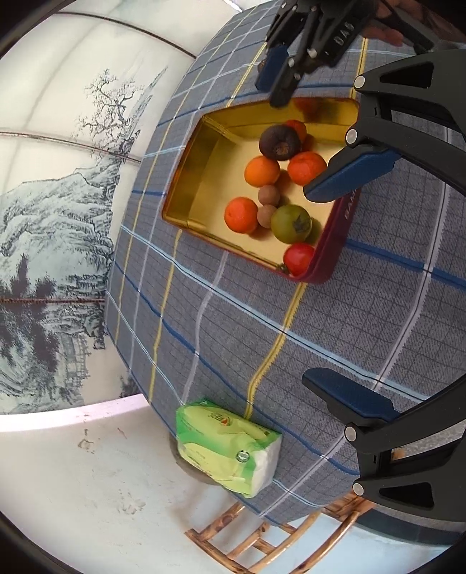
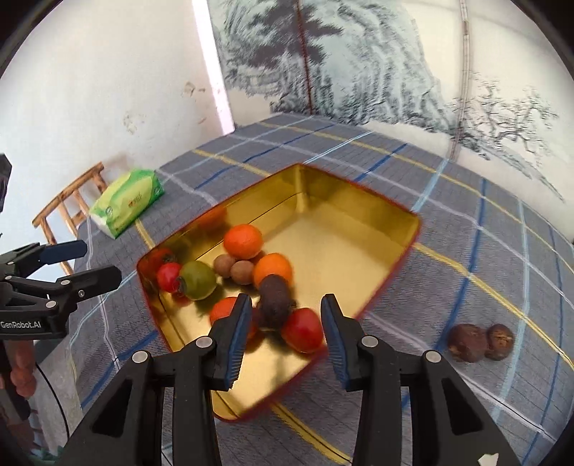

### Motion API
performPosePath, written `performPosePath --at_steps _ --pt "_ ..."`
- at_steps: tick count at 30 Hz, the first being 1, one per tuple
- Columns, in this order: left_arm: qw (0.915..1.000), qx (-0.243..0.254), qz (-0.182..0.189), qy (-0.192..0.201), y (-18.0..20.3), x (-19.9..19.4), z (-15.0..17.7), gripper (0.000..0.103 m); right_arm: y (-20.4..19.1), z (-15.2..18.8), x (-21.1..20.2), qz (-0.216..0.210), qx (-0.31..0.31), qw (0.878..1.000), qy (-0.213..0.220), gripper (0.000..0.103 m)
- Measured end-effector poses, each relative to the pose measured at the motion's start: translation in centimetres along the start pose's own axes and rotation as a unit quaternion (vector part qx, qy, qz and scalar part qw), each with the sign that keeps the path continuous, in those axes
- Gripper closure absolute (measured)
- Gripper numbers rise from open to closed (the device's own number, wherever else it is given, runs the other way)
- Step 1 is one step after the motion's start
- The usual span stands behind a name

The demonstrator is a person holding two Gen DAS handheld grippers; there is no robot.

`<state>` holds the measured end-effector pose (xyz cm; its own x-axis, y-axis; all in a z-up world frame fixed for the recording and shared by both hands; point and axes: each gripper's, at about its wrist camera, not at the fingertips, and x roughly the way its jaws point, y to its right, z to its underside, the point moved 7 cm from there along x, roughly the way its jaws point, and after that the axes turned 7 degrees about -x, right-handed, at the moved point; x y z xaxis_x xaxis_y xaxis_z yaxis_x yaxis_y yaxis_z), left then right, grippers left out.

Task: Organize fruits
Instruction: 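Open the right gripper to drop the brown fruit into the tin, then move the right gripper to the two brown fruits and grasp one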

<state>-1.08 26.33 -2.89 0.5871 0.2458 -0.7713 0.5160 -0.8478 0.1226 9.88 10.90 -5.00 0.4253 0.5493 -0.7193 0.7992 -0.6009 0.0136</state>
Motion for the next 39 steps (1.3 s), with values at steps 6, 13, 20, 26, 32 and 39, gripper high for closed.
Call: performPosePath --at_steps 6,13,20,26,32,39 --pt "0.9998 0.018 0.010 0.005 2.2 -0.5 -0.3 0.010 6.6 1.8 -2.2 0.053 0.051 0.997 0.004 0.065" --pt "0.9984 0.048 0.028 0.002 5.4 -0.5 -0.3 0.010 14.6 5.8 -3.3 0.120 0.099 0.987 -0.026 0.065" --pt "0.9956 0.080 0.047 -0.011 9.0 0.2 0.3 0.010 17.8 8.0 -2.3 0.133 0.125 0.982 -0.042 0.065" --pt "0.9917 0.109 0.066 -0.016 11.9 0.3 0.5 0.010 17.8 7.8 -0.6 0.122 0.124 0.984 -0.042 0.063" --pt "0.9883 0.130 0.077 -0.020 14.6 0.8 0.5 0.010 18.2 7.4 1.2 0.119 0.121 0.984 -0.049 0.062" --pt "0.9823 0.154 0.102 -0.028 19.0 1.3 0.8 0.010 18.0 7.7 1.0 0.126 0.106 0.985 -0.047 0.067"
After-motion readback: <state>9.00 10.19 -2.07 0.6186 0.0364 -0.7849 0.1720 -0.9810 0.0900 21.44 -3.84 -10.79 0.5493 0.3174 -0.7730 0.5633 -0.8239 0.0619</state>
